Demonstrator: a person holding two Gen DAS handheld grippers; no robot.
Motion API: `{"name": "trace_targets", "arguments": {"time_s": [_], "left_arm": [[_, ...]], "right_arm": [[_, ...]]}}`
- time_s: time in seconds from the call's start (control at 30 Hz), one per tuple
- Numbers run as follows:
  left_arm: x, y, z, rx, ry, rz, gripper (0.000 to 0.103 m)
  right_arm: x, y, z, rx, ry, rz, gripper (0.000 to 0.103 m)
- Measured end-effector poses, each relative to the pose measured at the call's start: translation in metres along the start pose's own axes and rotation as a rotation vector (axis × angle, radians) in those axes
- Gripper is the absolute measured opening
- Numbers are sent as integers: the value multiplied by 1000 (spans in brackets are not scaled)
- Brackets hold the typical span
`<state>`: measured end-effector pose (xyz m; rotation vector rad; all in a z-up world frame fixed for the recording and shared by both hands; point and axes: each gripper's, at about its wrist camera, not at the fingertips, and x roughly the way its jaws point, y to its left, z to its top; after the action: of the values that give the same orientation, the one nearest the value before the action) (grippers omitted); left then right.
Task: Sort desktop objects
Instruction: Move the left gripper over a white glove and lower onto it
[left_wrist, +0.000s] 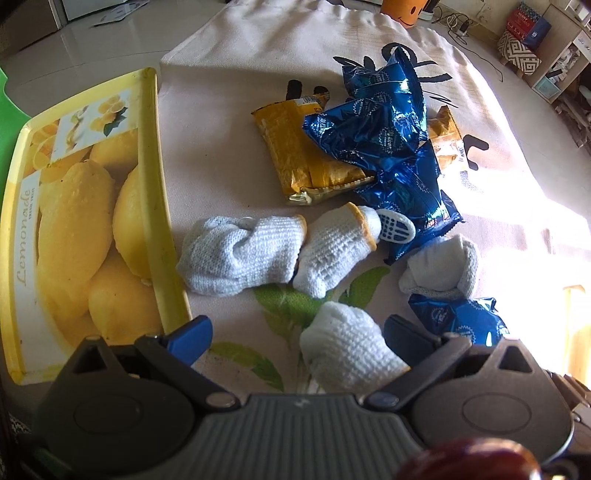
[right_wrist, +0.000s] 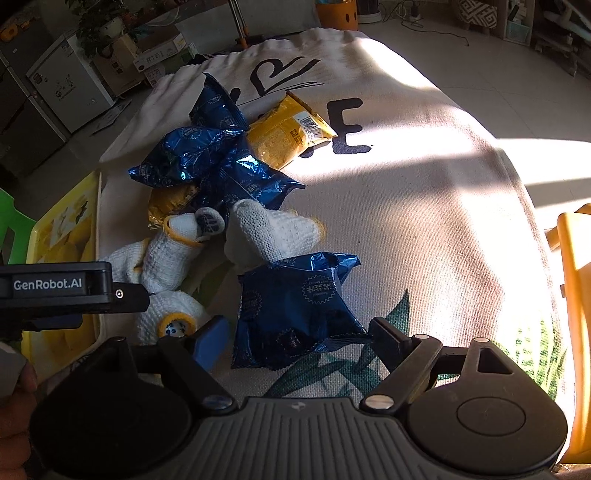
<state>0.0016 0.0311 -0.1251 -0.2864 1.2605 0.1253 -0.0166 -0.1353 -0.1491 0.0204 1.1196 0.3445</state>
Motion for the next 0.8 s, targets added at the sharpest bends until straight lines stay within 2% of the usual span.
{"name": "trace_targets", "arguments": {"time_s": [0.3,0.53,0.8], "left_arm": [[9,-9,-8,30,44,10,102],[-5,1,-14,22,34,17,102],[-13,12,-28,9,34,37,102]], "right_arm": [[10,3,-2,-13,16,-1,84],[14,7,-2,-31,13,-19,84],[15,1,-2,23,11,-12,82]]}}
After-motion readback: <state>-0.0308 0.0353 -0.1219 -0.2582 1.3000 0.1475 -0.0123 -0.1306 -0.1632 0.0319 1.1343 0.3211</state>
